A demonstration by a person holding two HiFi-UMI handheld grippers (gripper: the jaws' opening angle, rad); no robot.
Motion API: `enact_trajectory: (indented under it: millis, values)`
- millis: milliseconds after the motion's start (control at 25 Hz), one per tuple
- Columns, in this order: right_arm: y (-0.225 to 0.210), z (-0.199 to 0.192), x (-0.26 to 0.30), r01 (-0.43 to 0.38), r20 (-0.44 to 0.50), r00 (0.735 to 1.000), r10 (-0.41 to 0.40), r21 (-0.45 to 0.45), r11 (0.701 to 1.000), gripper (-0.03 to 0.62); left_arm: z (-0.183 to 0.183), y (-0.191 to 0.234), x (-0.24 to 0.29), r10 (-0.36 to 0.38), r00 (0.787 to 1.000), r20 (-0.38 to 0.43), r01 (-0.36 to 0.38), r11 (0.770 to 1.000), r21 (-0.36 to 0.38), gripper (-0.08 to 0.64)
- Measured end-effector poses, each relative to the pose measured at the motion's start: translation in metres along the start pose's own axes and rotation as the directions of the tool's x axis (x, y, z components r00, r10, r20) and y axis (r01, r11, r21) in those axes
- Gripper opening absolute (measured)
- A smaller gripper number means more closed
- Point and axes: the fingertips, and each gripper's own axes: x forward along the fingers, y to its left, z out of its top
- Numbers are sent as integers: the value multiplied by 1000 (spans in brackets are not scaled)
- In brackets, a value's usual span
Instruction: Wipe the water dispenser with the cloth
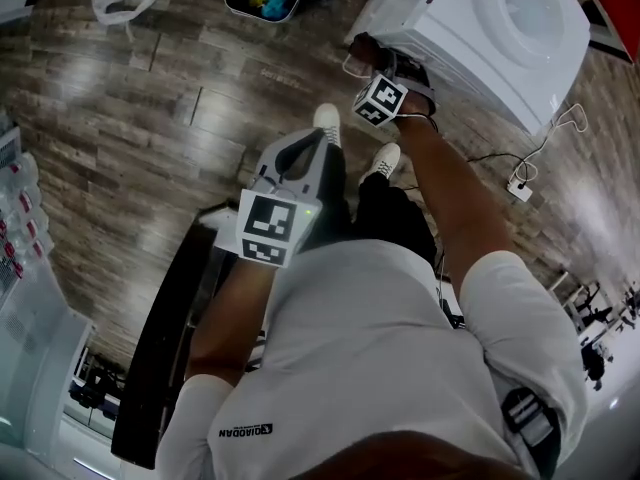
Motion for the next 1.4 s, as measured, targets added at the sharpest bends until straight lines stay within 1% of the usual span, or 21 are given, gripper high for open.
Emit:
enact_trajectory:
  millis: [200, 400, 520, 680, 880, 1040, 1120, 1240, 1400]
  values:
    - [12, -3, 25, -34, -26, 999, 33, -14, 999, 72, -7, 0, 2, -6, 1000, -21, 6, 1000, 2, 1]
    - [24, -8, 46, -63, -62, 996, 64, 6, 998, 72, -13, -1, 6, -11, 999, -30, 11, 1000, -5, 2]
    - [31, -14, 57, -79, -87, 993, 78, -6, 997, 72, -18, 0, 7, -9, 999, -40, 9, 1000, -14, 0]
    - [37, -22, 64, -99, -113, 989, 97, -15, 995, 72, -25, -3, 7, -4, 999, -47, 3, 1000, -21, 0]
    - [40, -28, 61, -102, -122, 988, 98, -22, 995, 72, -25, -11, 6, 2, 999, -36, -3, 1000, -16, 1]
    - [38, -26, 49, -98, -100, 991, 94, -32, 995, 72, -20, -17, 2, 16, 1000, -12, -17, 1000, -16, 2]
    - [38, -23, 37, -95, -74, 993, 94, -9, 995, 72, -17, -22, 2, 26, 1000, -1, -26, 1000, -14, 0]
    - [38, -22, 8, -97, -16, 995, 99, 68, 993, 72, -11, -34, -1, 46, 999, 18, -46, 999, -11, 2]
    - [33, -26, -50, -106, 89, 992, 91, 179, 978, 72, 4, -59, -11, 71, 995, 69, -71, 997, -9, 0]
